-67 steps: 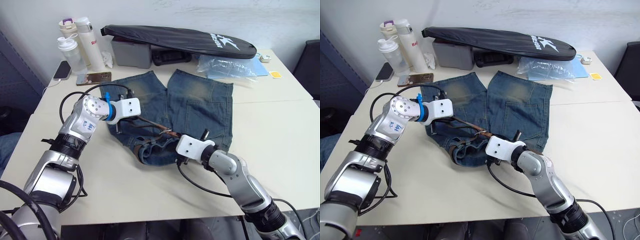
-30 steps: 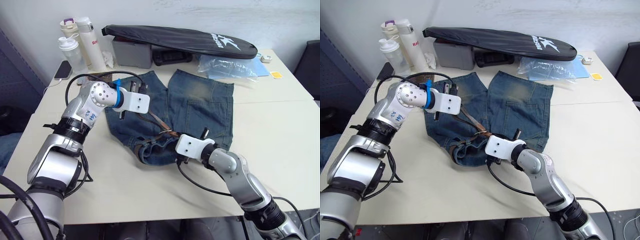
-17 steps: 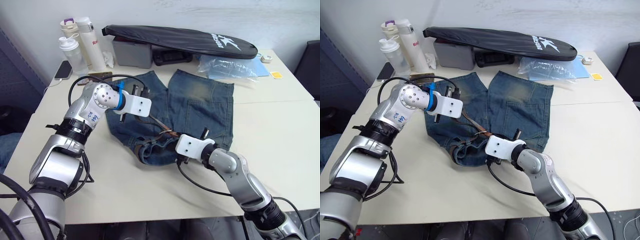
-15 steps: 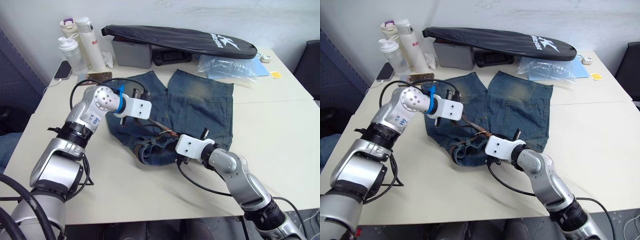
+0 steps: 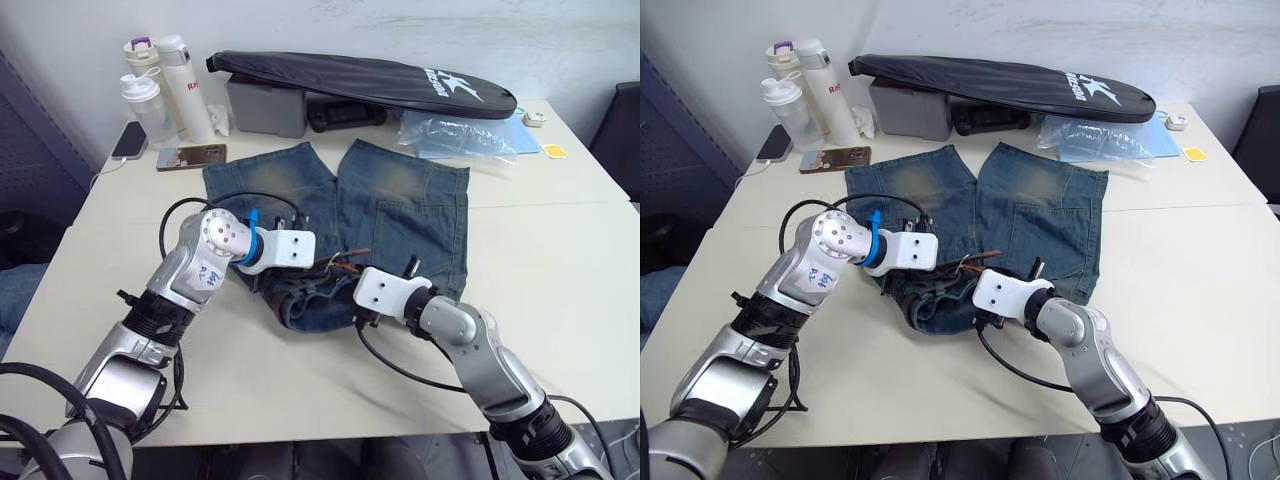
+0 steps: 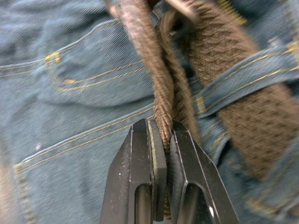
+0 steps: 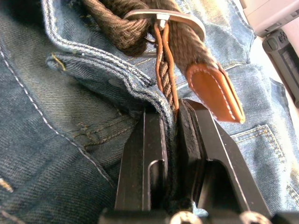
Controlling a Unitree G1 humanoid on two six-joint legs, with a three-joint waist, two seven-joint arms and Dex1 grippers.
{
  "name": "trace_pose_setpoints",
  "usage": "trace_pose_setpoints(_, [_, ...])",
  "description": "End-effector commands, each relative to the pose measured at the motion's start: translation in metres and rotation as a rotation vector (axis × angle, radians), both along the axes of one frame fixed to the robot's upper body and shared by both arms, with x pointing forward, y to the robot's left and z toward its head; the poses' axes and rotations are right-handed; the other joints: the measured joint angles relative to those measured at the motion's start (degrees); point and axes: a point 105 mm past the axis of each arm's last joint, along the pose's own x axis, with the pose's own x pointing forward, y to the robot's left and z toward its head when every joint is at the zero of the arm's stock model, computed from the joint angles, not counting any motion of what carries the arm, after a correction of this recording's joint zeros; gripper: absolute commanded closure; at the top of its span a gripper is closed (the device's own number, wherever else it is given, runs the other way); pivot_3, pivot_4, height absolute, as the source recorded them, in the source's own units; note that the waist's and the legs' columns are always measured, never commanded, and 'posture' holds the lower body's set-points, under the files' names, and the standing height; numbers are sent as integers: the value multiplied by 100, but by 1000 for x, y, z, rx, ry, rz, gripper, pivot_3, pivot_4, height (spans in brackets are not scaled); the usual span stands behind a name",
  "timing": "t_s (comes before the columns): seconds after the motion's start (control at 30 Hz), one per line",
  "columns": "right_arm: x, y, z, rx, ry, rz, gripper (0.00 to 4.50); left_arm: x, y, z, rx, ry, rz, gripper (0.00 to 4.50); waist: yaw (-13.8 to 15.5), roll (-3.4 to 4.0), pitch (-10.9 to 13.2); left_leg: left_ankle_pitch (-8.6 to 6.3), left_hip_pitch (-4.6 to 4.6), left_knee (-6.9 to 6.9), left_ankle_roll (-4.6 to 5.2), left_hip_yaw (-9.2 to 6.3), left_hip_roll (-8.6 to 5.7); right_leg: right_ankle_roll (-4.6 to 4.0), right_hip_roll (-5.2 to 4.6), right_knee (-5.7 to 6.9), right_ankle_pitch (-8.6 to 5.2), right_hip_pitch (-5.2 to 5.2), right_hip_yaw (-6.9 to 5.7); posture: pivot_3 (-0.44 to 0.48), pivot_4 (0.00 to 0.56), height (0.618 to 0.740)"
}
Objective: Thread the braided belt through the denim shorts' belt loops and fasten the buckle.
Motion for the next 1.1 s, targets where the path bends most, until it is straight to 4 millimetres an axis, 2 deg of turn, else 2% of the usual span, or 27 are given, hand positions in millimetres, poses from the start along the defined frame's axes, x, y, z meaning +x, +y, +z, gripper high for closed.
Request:
trace_pose_setpoints(0.03, [-2,7,13,29,-41,31,4447,-1,-26,25,-88,-72,-59,4500,2,0,0,0,0,0,0,-1,-1,0,0,0,0,0,0,0,150,740])
trace_pose_setpoints(0.27, [-5,8,7,24,-17,40,4447,7,-32,39,-170,-77,-24,4500,-7,0,0,0,0,0,0,-2,0,0,0,0,0,-1,0,0,150,740])
trace_pose_setpoints(0.5, [-9,9,9,87,30,52,4447,4,-33,34,-190,-41,-13,4500,-12,1,-1,0,1,-1,0,-3,0,0,0,-1,0,-1,0,0,150,740])
trace_pose_setpoints(0.57, [-11,9,14,122,45,58,3482,3,-32,31,-190,-31,-9,4500,-12,1,0,0,1,0,0,-4,0,0,0,-1,0,-1,1,0,150,740])
trace_pose_setpoints(0.63, [-14,7,20,133,52,69,2709,2,-31,29,-192,-24,-5,4500,-9,1,0,0,0,0,0,-8,0,0,0,-1,0,-1,1,0,150,740])
trace_pose_setpoints(0.7, [-15,4,26,125,48,77,1618,3,-31,28,-191,-22,-1,4500,-4,1,0,0,0,0,0,-15,0,0,-1,-2,0,-1,1,0,150,740])
trace_pose_setpoints(0.73, [-16,3,28,120,46,79,1292,3,-31,27,-191,-21,0,4500,3,1,0,0,0,1,0,-16,-1,0,-1,-1,0,0,1,0,150,740])
trace_pose_setpoints(0.8, [-21,3,40,191,62,107,328,3,-30,25,-190,-18,5,4500,4,1,0,0,0,2,0,-16,-2,0,-2,-2,0,2,0,0,150,740])
trace_pose_setpoints(0.97, [-40,4,52,253,133,205,328,3,-30,21,-187,-12,10,4500,-1,1,0,0,0,0,0,-19,-1,0,-1,-2,0,1,-1,0,150,740])
trace_pose_setpoints(1.1, [-19,-25,63,179,46,77,328,4,-31,21,-191,-11,12,4500,8,0,0,0,0,5,1,-18,-2,0,-2,-3,0,4,-2,0,150,740])
